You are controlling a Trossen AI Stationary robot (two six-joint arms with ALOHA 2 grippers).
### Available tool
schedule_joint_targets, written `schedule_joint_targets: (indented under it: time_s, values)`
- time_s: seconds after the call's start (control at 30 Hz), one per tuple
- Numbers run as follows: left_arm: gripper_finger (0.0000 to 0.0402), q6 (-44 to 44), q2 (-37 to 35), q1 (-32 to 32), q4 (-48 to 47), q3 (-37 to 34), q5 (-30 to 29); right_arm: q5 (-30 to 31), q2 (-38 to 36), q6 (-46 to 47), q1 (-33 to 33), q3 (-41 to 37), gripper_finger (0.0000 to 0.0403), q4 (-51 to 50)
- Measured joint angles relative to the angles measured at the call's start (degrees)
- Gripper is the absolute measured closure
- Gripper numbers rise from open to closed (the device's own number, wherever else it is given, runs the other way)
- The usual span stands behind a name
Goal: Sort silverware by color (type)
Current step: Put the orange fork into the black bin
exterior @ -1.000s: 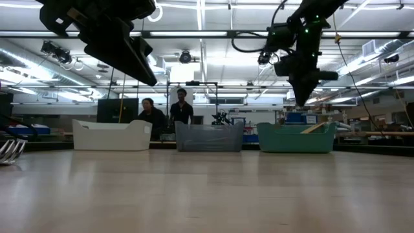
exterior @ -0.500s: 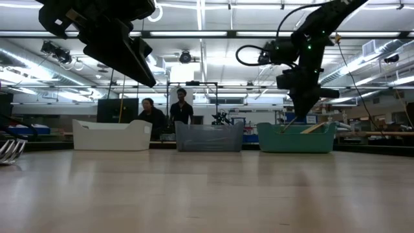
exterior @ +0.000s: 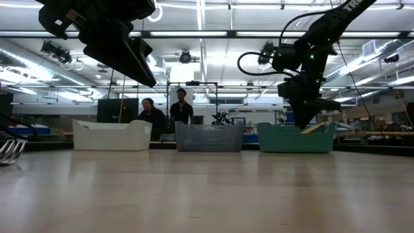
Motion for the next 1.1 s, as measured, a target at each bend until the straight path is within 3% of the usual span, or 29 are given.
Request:
schedule_joint_targets:
  time_s: [0.2, 0.4, 0.7, 1.1]
  values:
    - [0.0292, -0.1, 0.0, 0.0, -0.2, 0.0, 1.0, 4.6, 0.0, 0.6, 2.2, 0.9, 0.0278, -0.2]
    - [0.0292, -2.6, 0.0, -0.4, -3.7, 0.0, 11.8, 9.8, 0.0, 3.6, 6.1, 3.7, 0.0278, -0.5]
    - [0.0292, -4.9, 0.0, -4.8, -12.3, 0.0, 12.3, 29.4, -0.1, 11.7, 12.9, 8.6, 0.0279, -0.5]
    - [0.0292, -7.2, 0.0, -13.3, -15.4, 0.0, 12.3, 36.5, -0.1, 31.0, 22.0, 12.5, 0.0279, 4.3]
